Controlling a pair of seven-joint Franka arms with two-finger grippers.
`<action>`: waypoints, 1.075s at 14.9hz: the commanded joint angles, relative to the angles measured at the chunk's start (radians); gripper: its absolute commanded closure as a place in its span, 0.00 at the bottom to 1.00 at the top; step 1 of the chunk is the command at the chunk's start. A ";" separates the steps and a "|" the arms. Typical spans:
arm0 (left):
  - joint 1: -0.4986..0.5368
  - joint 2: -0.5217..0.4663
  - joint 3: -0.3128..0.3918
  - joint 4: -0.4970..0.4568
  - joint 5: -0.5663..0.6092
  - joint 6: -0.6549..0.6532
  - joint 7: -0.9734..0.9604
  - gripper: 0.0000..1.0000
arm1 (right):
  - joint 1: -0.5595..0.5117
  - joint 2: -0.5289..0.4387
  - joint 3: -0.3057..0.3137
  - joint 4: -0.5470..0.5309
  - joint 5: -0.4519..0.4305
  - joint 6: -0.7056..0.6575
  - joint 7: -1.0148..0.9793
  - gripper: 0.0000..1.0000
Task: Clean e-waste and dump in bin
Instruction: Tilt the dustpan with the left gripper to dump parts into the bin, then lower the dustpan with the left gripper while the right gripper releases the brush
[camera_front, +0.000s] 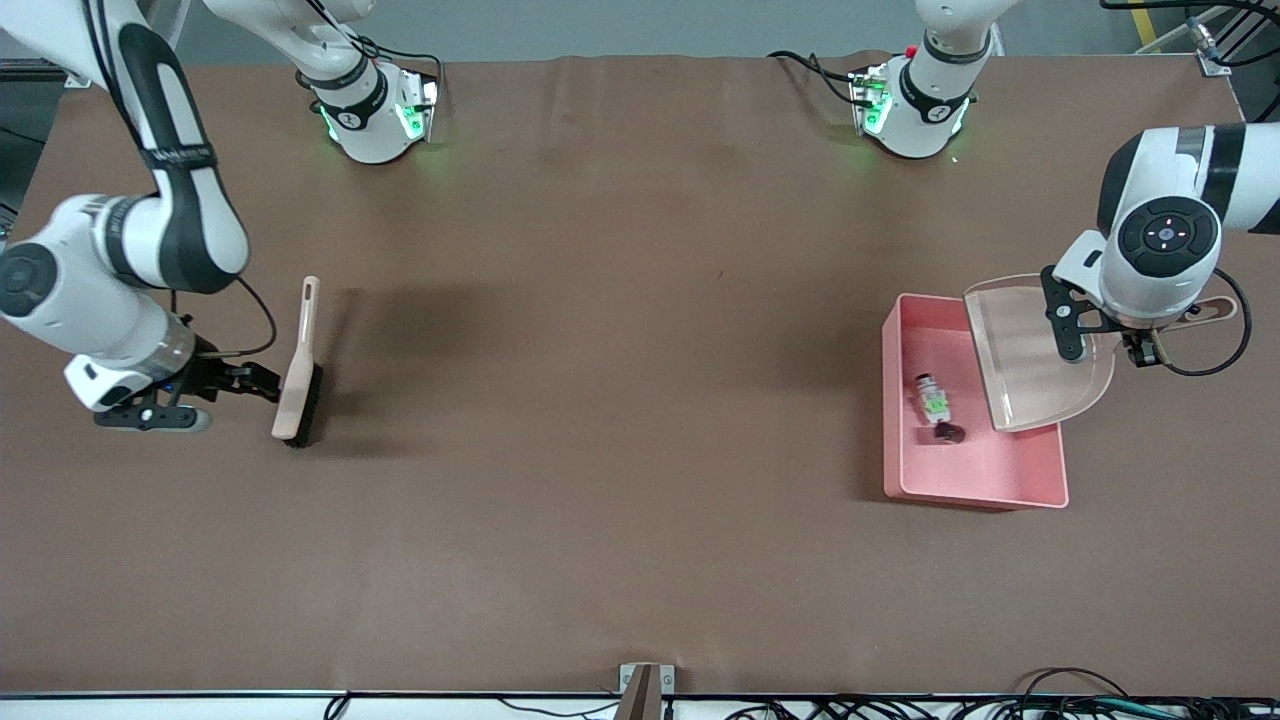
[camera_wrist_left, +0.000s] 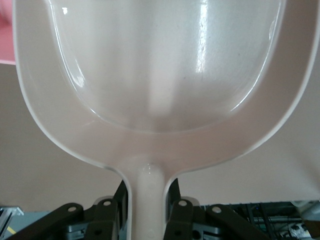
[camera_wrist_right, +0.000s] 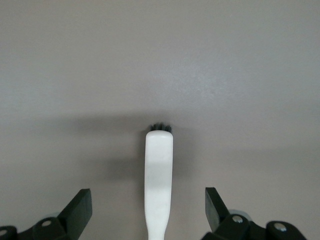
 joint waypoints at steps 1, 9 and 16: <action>0.012 0.011 -0.017 0.042 0.006 -0.042 -0.004 1.00 | -0.019 -0.060 0.007 0.075 -0.012 -0.127 -0.012 0.00; -0.216 0.227 -0.184 0.254 -0.220 -0.014 -0.232 1.00 | -0.028 -0.133 0.004 0.408 -0.016 -0.558 -0.012 0.00; -0.390 0.502 -0.183 0.295 0.003 0.275 -0.413 1.00 | -0.025 -0.131 0.009 0.586 -0.013 -0.728 -0.011 0.00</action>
